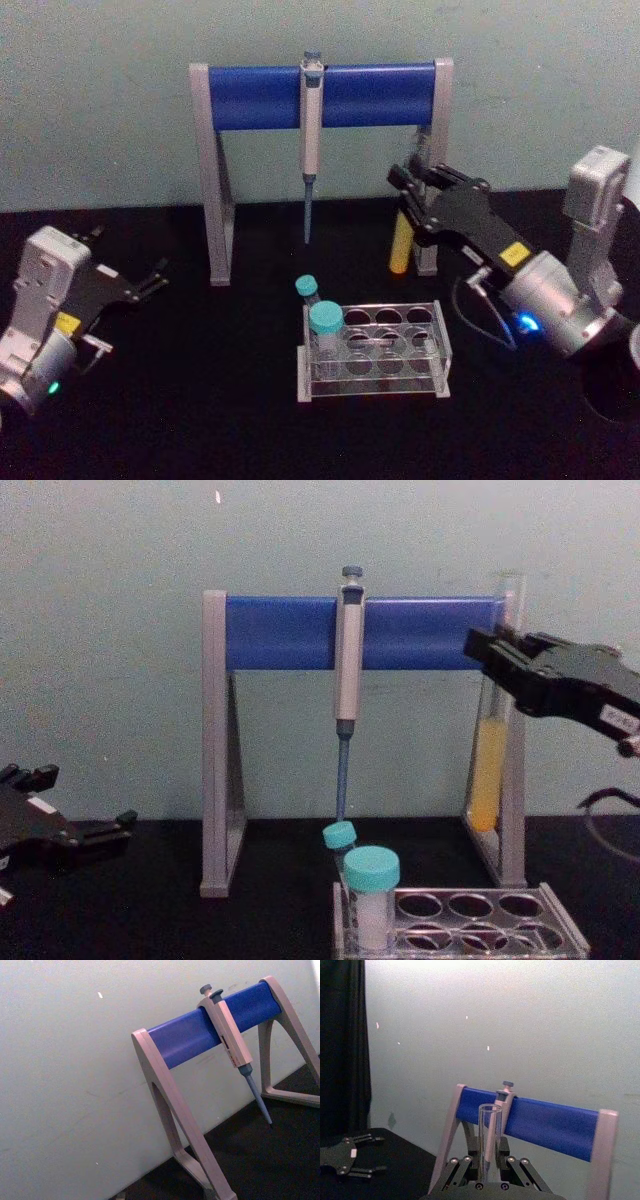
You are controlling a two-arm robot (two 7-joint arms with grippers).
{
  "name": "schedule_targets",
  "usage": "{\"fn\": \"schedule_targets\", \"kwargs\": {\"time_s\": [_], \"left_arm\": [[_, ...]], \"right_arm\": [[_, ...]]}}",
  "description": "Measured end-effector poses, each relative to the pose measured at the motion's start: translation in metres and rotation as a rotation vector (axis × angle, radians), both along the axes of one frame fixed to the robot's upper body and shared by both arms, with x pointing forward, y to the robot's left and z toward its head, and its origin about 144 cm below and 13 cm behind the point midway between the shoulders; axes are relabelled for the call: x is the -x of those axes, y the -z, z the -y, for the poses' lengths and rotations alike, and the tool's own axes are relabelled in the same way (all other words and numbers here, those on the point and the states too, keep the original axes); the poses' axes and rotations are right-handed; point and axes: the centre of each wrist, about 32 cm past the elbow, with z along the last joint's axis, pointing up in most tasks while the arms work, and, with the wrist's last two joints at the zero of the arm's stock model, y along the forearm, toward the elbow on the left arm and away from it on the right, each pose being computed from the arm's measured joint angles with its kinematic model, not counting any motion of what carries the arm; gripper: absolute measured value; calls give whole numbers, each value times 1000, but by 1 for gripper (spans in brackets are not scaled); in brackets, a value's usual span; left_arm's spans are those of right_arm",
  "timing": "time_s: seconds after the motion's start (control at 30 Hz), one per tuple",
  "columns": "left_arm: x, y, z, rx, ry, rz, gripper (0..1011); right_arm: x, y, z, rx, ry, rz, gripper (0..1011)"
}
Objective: Pick up the test tube from the test tube rack, shake it, then place it back into the test tube rack.
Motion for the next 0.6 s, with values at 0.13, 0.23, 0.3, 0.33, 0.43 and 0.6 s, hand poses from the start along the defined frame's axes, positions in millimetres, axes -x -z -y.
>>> {"fn": "schedule_targets", "kwargs": {"time_s": [0.13,0.23,0.3,0.33,0.43,0.6], "left_arm": [[0,0,0,0,0,0,1001],[0,0,0,0,0,0,1001],[0,0,0,0,0,0,1001],[0,0,0,0,0,0,1001],[0,0,0,0,0,0,1001],[0,0,0,0,0,0,1001]], "right_arm": [[12,0,8,10,19,-1,232],[19,0,11,17,19,-3,232],[27,-1,13,22,13,-6,232],[31,-1,13,26,7,-10,230],[39,0,11,28,-19,-19,232],[42,2,3,26,-73,-29,232]]}}
